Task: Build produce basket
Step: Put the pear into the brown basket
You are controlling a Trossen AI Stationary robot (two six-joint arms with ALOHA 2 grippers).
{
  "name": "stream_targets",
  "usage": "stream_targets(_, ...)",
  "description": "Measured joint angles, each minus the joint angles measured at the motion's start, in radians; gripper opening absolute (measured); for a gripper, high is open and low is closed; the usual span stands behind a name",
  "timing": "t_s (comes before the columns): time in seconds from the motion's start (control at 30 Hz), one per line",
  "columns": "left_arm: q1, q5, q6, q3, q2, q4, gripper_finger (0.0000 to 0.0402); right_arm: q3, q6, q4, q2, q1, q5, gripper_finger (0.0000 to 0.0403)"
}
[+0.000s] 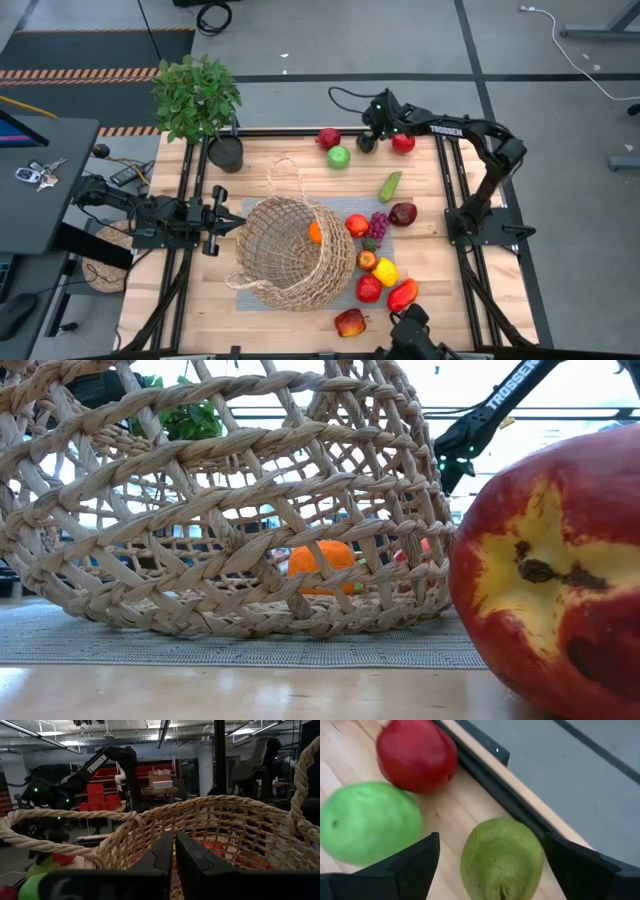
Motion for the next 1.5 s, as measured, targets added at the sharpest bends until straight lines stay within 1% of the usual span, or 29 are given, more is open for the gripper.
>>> stream_targets(0.3, 0.000, 0.000, 0.000, 0.000, 0.000, 0.000, 0.0036, 0.000, 0.012, 0.002, 0.061, 0.000, 0.006, 0.0348)
stream_targets(0.43, 0.000, 0.000, 0.000, 0.000, 0.000, 0.000, 0.0032, 0.000, 0.012, 0.004, 0.062, 0.000, 0.005, 0.0347)
stream_targets(0.63, 0.000, 0.000, 0.000, 0.000, 0.000, 0.000, 0.0025, 0.000, 0.014, -0.001, 0.065, -0.005, -0.026, 0.0347)
stream_targets(0.97, 0.000, 0.000, 0.000, 0.000, 0.000, 0.000, 0.0036, 0.000, 0.015, -0.047, 0.065, -0.004, -0.023, 0.0346)
stream_targets(1.33, 0.000, 0.000, 0.000, 0.000, 0.000, 0.000, 0.0025, 0.001, 0.004, -0.062, 0.065, -0.003, -0.018, 0.0346)
stream_targets(1.5, 0.000, 0.000, 0.000, 0.000, 0.000, 0.000, 0.0028, 0.001, 0.005, -0.069, 0.064, -0.003, -0.018, 0.0346)
